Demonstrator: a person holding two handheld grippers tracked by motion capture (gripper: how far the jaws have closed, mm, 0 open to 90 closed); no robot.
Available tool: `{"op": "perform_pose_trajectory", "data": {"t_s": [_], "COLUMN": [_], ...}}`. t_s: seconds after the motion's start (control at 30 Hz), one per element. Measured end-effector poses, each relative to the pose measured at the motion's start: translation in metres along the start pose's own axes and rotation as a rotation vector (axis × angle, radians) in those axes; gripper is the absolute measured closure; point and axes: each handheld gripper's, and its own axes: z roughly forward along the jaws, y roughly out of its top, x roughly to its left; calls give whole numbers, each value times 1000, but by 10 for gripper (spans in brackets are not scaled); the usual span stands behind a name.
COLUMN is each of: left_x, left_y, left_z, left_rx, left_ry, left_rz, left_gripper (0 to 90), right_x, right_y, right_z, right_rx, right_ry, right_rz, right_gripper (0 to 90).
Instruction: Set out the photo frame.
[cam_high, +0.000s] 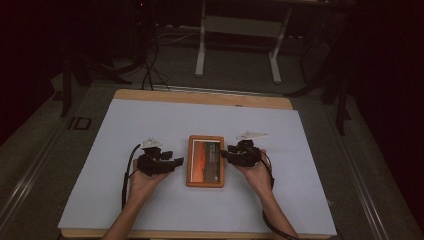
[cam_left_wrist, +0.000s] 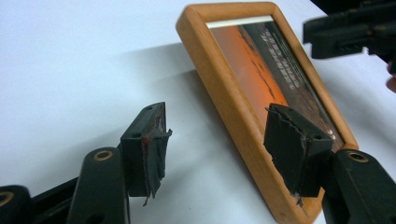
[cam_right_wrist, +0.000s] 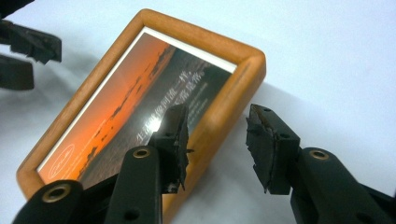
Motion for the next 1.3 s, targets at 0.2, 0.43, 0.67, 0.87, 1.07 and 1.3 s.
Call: {"op": "perform_pose_trajectory", "data": {"t_s": [0.2,0.43,0.67,0.87,1.07,1.3], "left_x": [-5,-13,-18,-19,-22,-28], "left_y": [-7,-11,-11,-10,-10,-10], "left_z": [1,4,4,4,7,8], "left_rx": [5,16,10,9,20,19], "left_ry": [-11,-21,-30,-30,-28,-22], "left_rz": [2,9,31,30,41,54], "left_gripper": [394,390,390,389,385,361], "right_x": [2,3,9,6,5,2], "right_y": [12,22,25,28,27,27], "right_z": [1,16,28,31,30,31], "right_rx": [-43,-37,-26,-33,-40,-39], "right_ry": [-14,0,-21,-53,-59,-71], "right_rz": [-34,-73,-100,-104,-107,-101], "right_gripper": [765,897,898,899,899,899]}}
